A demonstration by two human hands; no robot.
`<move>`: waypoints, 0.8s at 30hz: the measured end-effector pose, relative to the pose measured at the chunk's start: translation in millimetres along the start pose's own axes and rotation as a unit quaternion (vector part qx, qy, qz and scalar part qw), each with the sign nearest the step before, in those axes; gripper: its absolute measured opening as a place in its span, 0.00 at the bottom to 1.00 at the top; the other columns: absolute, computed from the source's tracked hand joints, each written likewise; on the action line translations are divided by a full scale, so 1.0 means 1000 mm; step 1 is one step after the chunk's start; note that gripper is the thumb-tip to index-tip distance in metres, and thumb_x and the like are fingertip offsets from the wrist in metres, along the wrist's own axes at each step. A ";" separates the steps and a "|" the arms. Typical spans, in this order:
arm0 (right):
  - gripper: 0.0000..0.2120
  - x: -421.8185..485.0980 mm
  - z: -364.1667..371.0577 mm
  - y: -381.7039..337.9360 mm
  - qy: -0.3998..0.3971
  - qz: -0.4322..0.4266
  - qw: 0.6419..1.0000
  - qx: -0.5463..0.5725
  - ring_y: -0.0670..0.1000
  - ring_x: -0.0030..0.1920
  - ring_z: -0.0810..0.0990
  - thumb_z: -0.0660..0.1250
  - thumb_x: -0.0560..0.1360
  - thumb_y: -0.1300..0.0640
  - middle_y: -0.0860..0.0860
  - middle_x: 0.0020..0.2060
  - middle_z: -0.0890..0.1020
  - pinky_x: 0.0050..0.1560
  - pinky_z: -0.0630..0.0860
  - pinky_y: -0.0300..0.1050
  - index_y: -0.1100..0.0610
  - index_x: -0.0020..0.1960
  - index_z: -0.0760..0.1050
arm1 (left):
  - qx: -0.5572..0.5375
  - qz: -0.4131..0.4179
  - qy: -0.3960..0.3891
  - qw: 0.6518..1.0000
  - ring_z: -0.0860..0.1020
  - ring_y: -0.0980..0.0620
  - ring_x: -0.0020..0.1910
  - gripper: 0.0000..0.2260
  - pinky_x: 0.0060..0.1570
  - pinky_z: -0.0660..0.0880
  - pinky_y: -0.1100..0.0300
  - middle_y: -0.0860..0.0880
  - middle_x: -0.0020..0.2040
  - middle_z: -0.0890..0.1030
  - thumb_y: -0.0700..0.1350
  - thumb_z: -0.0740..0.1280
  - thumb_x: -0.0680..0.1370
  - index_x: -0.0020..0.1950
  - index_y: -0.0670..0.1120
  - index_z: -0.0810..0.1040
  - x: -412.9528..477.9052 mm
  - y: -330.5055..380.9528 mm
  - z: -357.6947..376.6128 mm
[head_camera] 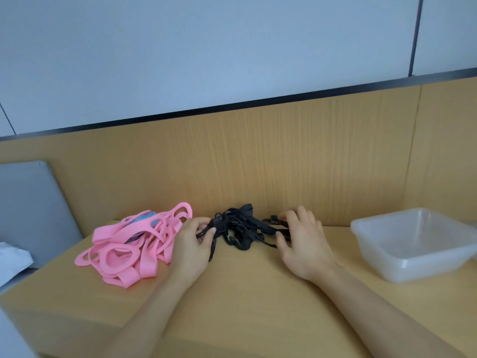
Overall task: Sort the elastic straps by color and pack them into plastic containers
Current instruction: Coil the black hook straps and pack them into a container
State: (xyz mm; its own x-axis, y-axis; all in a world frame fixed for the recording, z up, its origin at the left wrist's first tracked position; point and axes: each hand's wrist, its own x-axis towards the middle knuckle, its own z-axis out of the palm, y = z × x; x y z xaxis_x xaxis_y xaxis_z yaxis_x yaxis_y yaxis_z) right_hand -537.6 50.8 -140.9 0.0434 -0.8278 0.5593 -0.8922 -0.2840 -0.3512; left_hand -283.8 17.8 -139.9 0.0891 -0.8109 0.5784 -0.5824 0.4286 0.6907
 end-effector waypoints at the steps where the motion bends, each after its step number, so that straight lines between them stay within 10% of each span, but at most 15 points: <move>1: 0.17 -0.001 -0.001 -0.003 0.005 -0.007 1.000 0.010 0.49 0.58 0.68 0.61 0.80 0.48 0.46 0.57 0.69 0.61 0.66 0.46 0.52 0.66 0.71 | -0.009 0.005 0.004 1.000 0.76 0.67 0.53 0.10 0.47 0.70 0.78 0.55 0.52 0.80 0.40 0.71 0.79 0.53 0.56 0.79 0.001 0.008 0.000; 14: 0.24 -0.012 -0.020 -0.028 0.099 -0.046 0.971 0.211 0.44 0.61 0.74 0.61 0.78 0.42 0.39 0.59 0.70 0.53 0.77 0.45 0.43 0.73 0.63 | -0.123 0.053 -0.123 0.983 0.82 0.56 0.46 0.03 0.49 0.76 0.68 0.53 0.48 0.84 0.43 0.74 0.77 0.47 0.52 0.87 0.016 0.125 0.014; 24: 0.05 -0.003 -0.031 -0.023 0.167 0.101 0.859 0.473 0.44 0.41 0.83 0.73 0.77 0.60 0.42 0.40 0.84 0.44 0.77 0.33 0.53 0.49 0.78 | -0.205 0.001 -0.226 0.952 0.84 0.56 0.55 0.08 0.57 0.78 0.61 0.52 0.51 0.87 0.43 0.67 0.82 0.58 0.50 0.84 0.009 0.131 0.025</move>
State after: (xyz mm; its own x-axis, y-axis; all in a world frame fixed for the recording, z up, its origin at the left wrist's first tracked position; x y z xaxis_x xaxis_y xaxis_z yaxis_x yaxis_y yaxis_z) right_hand -530.7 75.0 -111.0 -0.3426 -0.7663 0.5435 -0.0955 -0.5471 -0.8316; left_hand -380.0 56.6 -55.0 -0.3222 -0.8585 0.3988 -0.2093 0.4755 0.8544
